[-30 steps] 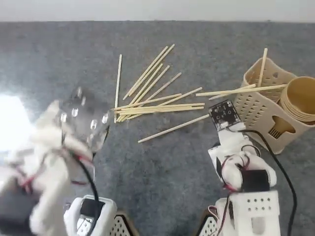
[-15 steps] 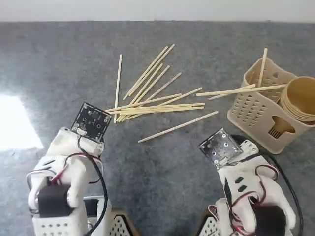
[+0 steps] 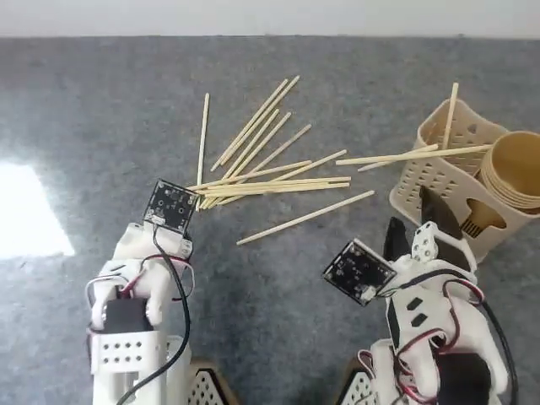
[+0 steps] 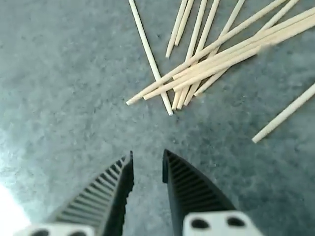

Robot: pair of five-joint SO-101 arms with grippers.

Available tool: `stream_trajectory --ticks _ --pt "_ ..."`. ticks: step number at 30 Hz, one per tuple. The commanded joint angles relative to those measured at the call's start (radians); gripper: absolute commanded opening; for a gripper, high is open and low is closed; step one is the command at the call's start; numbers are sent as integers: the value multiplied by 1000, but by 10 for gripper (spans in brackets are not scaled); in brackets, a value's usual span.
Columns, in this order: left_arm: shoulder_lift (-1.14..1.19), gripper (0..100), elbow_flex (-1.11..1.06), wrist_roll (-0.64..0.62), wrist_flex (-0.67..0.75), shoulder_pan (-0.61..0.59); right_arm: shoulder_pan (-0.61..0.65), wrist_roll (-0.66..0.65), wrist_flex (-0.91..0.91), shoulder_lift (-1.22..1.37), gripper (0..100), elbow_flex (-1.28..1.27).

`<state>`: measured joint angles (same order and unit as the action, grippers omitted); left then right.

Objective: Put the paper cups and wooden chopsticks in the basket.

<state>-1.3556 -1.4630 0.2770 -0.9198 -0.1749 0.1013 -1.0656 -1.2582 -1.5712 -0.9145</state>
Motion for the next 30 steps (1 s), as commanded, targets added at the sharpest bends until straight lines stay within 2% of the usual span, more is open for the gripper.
stream_trajectory --ticks 1,5,12,19,23,30 --pt "-3 100 -90 -18 129 3 -12 -89 58 -2 197 58" --pt "-5 100 -107 -23 158 5 28 -98 156 7 191 21" --pt "-5 100 -124 -35 178 57 91 -209 450 -2 191 -242" --pt "-3 100 -125 -35 187 57 105 -325 596 -4 191 -371" --pt "-3 100 -125 -38 187 58 122 -331 725 -4 190 -437" --pt "-3 100 -125 -40 187 58 119 -331 828 -4 189 -508"
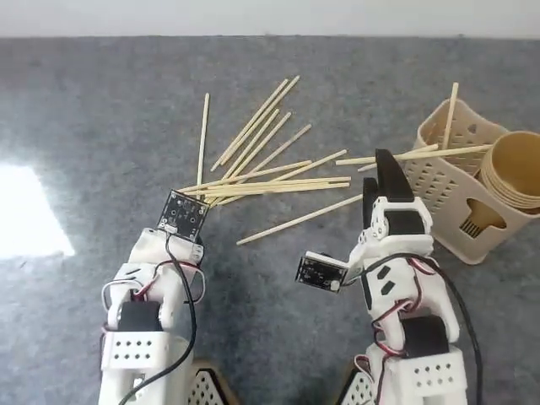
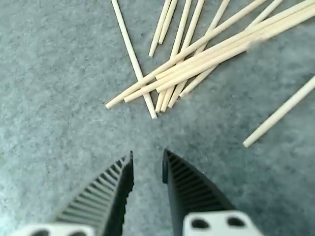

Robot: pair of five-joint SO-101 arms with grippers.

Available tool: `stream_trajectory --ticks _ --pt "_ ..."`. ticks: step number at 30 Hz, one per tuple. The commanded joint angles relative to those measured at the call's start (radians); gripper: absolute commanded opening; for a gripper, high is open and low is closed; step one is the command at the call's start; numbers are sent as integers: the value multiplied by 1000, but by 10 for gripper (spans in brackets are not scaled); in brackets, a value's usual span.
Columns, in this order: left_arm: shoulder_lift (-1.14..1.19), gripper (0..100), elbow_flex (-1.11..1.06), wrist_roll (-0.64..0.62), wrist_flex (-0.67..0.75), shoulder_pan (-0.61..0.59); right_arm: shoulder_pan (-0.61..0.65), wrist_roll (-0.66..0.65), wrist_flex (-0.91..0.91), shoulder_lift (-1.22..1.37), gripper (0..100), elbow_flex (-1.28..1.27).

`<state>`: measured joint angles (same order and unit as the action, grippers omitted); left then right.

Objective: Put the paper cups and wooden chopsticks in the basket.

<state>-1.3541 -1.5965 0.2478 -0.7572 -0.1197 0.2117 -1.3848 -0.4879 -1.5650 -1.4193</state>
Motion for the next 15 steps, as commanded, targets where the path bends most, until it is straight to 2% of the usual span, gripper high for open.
stream_trajectory --ticks 1,7,11,15 --pt "-5 100 8 -11 25 3 8 -12 73 -10 185 -12" --pt "-5 100 8 -8 25 2 13 -12 82 -10 43 -29" --pt "-5 100 8 -8 25 2 13 -12 84 -10 50 -29" --pt "-5 100 8 -8 25 0 13 -12 84 -10 8 -26"
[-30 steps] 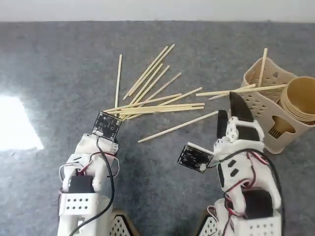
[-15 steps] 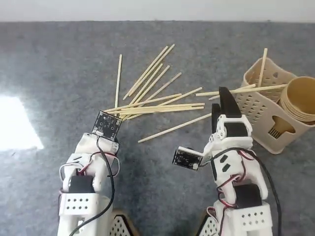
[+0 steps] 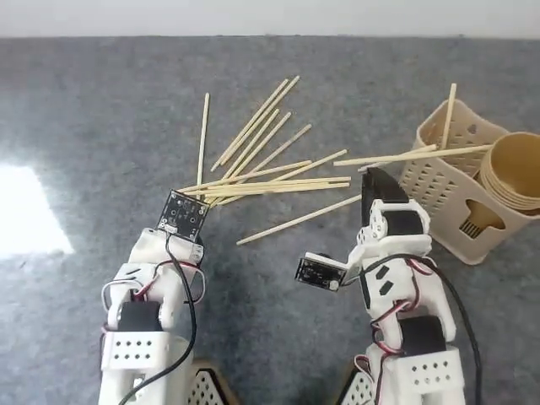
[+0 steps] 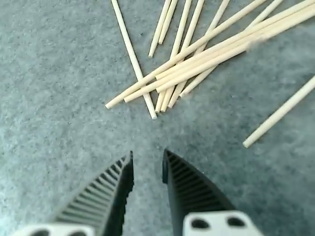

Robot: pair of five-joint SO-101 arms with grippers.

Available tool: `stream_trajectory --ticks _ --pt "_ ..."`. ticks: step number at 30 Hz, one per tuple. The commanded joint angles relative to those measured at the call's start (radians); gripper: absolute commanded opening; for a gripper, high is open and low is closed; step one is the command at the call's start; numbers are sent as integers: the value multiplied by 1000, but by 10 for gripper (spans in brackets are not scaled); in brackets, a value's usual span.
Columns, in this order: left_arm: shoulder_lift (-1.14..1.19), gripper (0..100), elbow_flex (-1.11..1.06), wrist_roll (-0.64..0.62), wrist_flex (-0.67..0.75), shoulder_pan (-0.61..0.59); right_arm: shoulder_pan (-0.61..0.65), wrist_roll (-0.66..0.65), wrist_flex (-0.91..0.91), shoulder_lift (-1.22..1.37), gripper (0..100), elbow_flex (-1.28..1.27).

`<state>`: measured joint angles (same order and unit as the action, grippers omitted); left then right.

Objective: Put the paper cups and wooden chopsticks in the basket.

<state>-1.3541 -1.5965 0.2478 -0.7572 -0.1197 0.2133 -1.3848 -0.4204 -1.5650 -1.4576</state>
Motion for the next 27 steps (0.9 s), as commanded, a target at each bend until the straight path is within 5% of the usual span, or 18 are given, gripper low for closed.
stream_trajectory --ticks 1,14,20,27 --pt "-5 100 8 -8 25 0 12 -12 18 -10 7 14" --pt "-5 100 8 -8 25 0 13 -11 191 -10 173 -52" --pt "-5 100 7 -6 25 0 -18 -12 392 -10 176 -164" --pt "-5 100 7 -6 25 0 -10 -12 404 -8 158 -167"
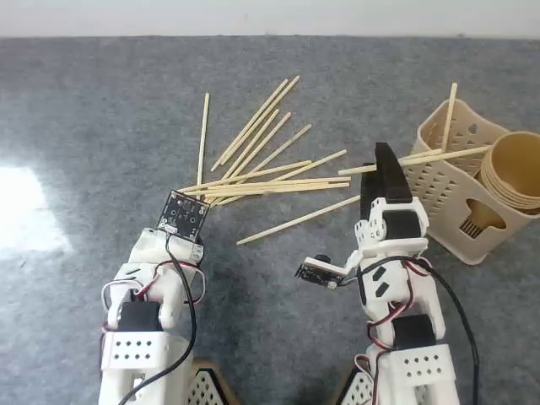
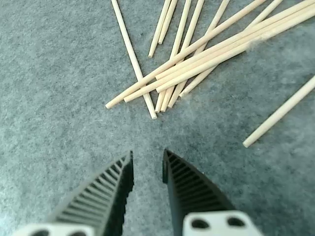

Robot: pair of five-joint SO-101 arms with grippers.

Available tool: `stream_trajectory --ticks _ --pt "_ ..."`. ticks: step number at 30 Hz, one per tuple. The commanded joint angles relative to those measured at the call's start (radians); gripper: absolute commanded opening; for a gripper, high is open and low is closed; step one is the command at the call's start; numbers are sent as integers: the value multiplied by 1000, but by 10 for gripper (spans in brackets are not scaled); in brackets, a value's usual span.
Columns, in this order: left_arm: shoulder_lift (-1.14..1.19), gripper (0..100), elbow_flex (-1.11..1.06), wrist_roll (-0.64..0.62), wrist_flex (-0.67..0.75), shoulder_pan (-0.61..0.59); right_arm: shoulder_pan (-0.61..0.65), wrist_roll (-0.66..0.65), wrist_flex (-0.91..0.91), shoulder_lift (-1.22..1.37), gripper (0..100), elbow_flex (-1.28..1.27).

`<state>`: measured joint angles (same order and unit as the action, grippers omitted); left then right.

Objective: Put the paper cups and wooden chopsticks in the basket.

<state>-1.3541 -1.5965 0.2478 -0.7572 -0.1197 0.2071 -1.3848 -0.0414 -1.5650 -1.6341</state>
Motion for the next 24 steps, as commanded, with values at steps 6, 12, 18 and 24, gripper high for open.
stream_trajectory --ticks 6,12,18,24 --pt "-5 100 7 -6 25 0 -21 -60 25 -10 66 11" --pt "-5 100 7 -6 25 0 -53 -60 27 -10 63 17" --pt "-5 100 7 -6 25 0 -51 -58 28 -12 11 31" --pt "-5 100 7 -6 25 0 -51 -55 28 -12 7 57"
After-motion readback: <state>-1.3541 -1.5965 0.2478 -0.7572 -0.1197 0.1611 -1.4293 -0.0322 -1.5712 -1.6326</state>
